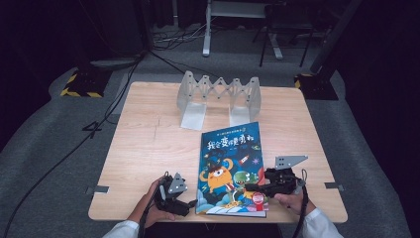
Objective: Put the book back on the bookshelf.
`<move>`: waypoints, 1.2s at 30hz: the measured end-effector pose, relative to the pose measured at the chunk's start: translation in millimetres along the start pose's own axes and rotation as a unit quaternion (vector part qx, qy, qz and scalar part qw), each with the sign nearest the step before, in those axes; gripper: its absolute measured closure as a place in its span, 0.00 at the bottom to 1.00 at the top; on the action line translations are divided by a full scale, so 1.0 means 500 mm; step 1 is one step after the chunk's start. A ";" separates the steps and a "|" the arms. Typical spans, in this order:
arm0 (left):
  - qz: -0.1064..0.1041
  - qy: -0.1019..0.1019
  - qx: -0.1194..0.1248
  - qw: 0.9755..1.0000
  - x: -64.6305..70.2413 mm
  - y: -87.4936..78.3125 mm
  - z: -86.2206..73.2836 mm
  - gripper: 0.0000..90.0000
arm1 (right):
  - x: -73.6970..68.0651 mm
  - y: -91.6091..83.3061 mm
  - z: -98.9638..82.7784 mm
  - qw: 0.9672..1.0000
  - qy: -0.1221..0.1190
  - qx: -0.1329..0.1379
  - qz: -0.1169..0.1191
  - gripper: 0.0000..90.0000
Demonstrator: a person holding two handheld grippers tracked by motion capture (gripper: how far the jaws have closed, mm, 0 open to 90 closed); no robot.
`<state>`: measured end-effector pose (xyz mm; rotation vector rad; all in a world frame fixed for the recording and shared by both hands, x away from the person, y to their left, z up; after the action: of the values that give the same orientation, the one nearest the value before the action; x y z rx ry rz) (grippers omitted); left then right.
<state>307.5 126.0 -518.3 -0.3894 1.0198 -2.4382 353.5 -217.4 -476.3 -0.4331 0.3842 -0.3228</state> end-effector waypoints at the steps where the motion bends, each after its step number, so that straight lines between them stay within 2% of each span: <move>1: -0.004 -0.003 -0.001 1.000 0.001 0.000 0.001 0.18 | -0.002 0.001 0.001 1.000 -0.002 0.002 -0.003 0.57; 3: -0.013 -0.008 -0.004 1.000 0.004 -0.002 0.002 0.18 | -0.003 0.001 0.003 1.000 -0.008 0.004 -0.009 0.57; 4: -0.025 -0.010 -0.001 1.000 0.006 -0.003 0.003 0.18 | -0.004 0.001 0.005 1.000 -0.010 0.006 -0.012 0.57; 5: -0.025 -0.010 -0.001 1.000 0.006 -0.003 0.003 0.18 | -0.004 0.001 0.005 1.000 -0.010 0.006 -0.012 0.57; 7: -0.056 -0.014 0.009 0.998 0.016 -0.006 0.007 0.18 | -0.004 -0.001 0.008 0.999 -0.017 0.013 -0.025 0.57; 9: -0.061 -0.015 0.010 0.998 0.017 -0.006 0.009 0.18 | -0.004 -0.002 0.009 0.999 -0.018 0.015 -0.029 0.57; 10: -0.071 -0.023 0.015 0.997 0.017 -0.005 0.011 0.18 | -0.004 -0.003 0.009 0.999 -0.020 0.016 -0.032 0.57; 11: -0.073 -0.034 0.017 0.997 0.017 -0.002 0.014 0.18 | -0.003 -0.005 0.011 0.999 -0.023 0.017 -0.036 0.57; 13: -0.077 -0.032 0.014 0.996 0.021 0.004 0.020 0.18 | -0.004 -0.008 0.011 0.999 -0.029 0.020 -0.040 0.57; 16: -0.070 -0.046 0.009 0.996 0.022 0.024 0.036 0.18 | -0.007 -0.009 0.012 0.998 -0.037 0.023 -0.043 0.57; 18: -0.085 -0.052 0.019 0.995 0.016 0.030 0.041 0.17 | -0.009 -0.010 0.013 0.998 -0.044 0.025 -0.044 0.57; 19: -0.085 -0.052 0.019 0.995 0.016 0.030 0.041 0.17 | -0.009 -0.010 0.013 0.998 -0.044 0.025 -0.044 0.57; 22: -0.101 -0.059 0.027 0.993 0.008 0.039 0.053 0.16 | -0.013 -0.012 0.015 0.997 -0.058 0.030 -0.046 0.57; 25: -0.103 -0.052 0.021 0.993 -0.001 0.049 0.063 0.07 | -0.018 -0.013 0.017 0.996 -0.069 0.034 -0.047 0.57; 27: -0.118 -0.067 0.024 0.990 -0.013 0.057 0.072 0.03 | -0.022 -0.014 0.019 0.995 -0.076 0.034 -0.050 0.57; 31: -0.143 -0.077 0.028 0.986 -0.035 0.070 0.089 0.00 | -0.026 -0.015 0.024 0.994 -0.088 0.035 -0.053 0.57; 36: -0.149 -0.094 0.055 0.983 -0.064 0.078 0.109 0.00 | -0.032 -0.015 0.031 0.991 -0.106 0.042 -0.071 0.57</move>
<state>369.9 86.7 -511.8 -0.7652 0.7883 -2.6424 344.2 -212.5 -455.0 -0.4094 0.1314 -0.4259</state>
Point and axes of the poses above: each handheld gripper's, and its own axes: y roughly forward along the jaws, z roughly out of its top, x roughly to its right, the point moved 2 cm from there along y, roughly forward along the jaws, and after that the axes turned 5 degrees about -z, right-handed, at the moved point
